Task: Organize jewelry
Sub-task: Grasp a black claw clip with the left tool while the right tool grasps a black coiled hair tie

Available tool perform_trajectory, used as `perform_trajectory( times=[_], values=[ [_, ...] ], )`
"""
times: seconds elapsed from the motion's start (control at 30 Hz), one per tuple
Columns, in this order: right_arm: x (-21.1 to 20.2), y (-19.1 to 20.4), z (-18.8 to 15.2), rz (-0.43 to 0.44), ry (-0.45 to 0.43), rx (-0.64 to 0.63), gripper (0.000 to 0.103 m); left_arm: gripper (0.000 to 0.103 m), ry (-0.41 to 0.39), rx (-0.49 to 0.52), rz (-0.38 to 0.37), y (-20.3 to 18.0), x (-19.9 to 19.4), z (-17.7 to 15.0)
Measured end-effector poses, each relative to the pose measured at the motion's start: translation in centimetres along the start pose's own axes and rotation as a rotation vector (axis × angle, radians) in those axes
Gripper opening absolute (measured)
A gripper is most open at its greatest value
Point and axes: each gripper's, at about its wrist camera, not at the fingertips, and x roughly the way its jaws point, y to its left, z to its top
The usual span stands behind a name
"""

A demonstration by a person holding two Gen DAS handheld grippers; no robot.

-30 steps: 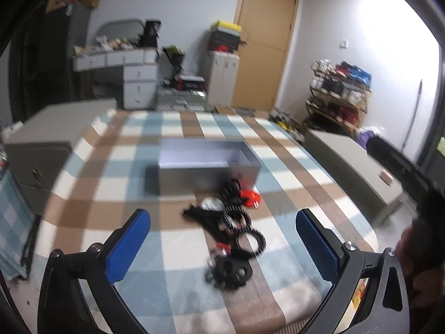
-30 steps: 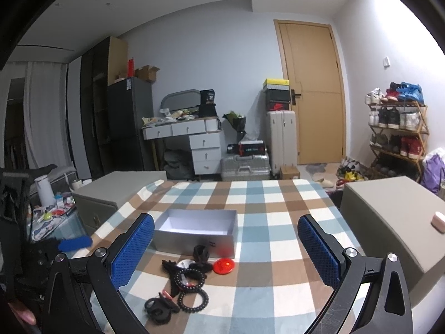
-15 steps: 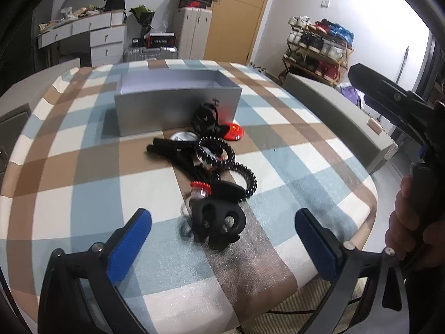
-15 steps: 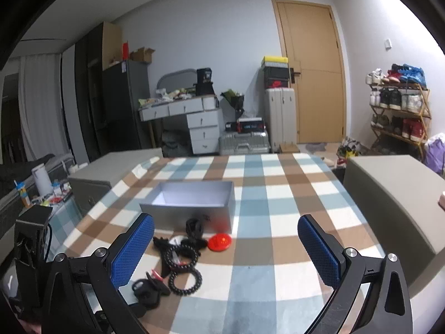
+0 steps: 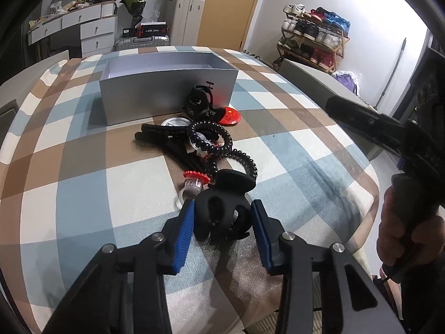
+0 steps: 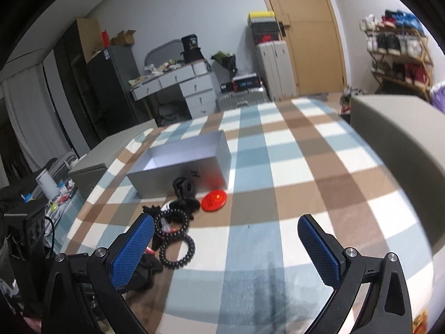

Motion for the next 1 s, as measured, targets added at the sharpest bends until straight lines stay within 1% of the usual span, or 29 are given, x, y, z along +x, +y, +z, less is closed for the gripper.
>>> perform_trajectory(
  times=[0.03, 0.1, 0.3, 0.43, 0.73, 1.0],
  values=[
    [0.1, 0.0, 0.0, 0.001, 0.005, 0.002, 0.103, 0.032, -0.005, -0.001, -0.002, 0.0, -0.1, 0.0],
    [0.3, 0.0, -0.2, 0.005, 0.012, 0.001, 0.103, 0.023, -0.013, 0.004, 0.005, 0.0, -0.2, 0.0],
    [0.6, -0.1, -0.4, 0.006, 0.028, 0.001, 0.103, 0.023, -0.025, 0.051, 0.036, -0.4, -0.3, -0.3],
    [0.8, -0.2, -0.3, 0.006, 0.033, 0.005, 0.103, 0.023, -0.023, 0.044, 0.014, -0.3, -0.2, -0.3],
    [0.9, -0.4, -0.4, 0.007, 0.039, 0.012, 0.103, 0.022, -0.018, 0.048, 0.001, -0.5, -0.4, -0.4],
    [1.1, -0.1, -0.4, 0.017, 0.047, 0.009, 0.103, 0.022, -0.060, 0.015, 0.002, 0.4, -1.7, 0.2]
  ],
)
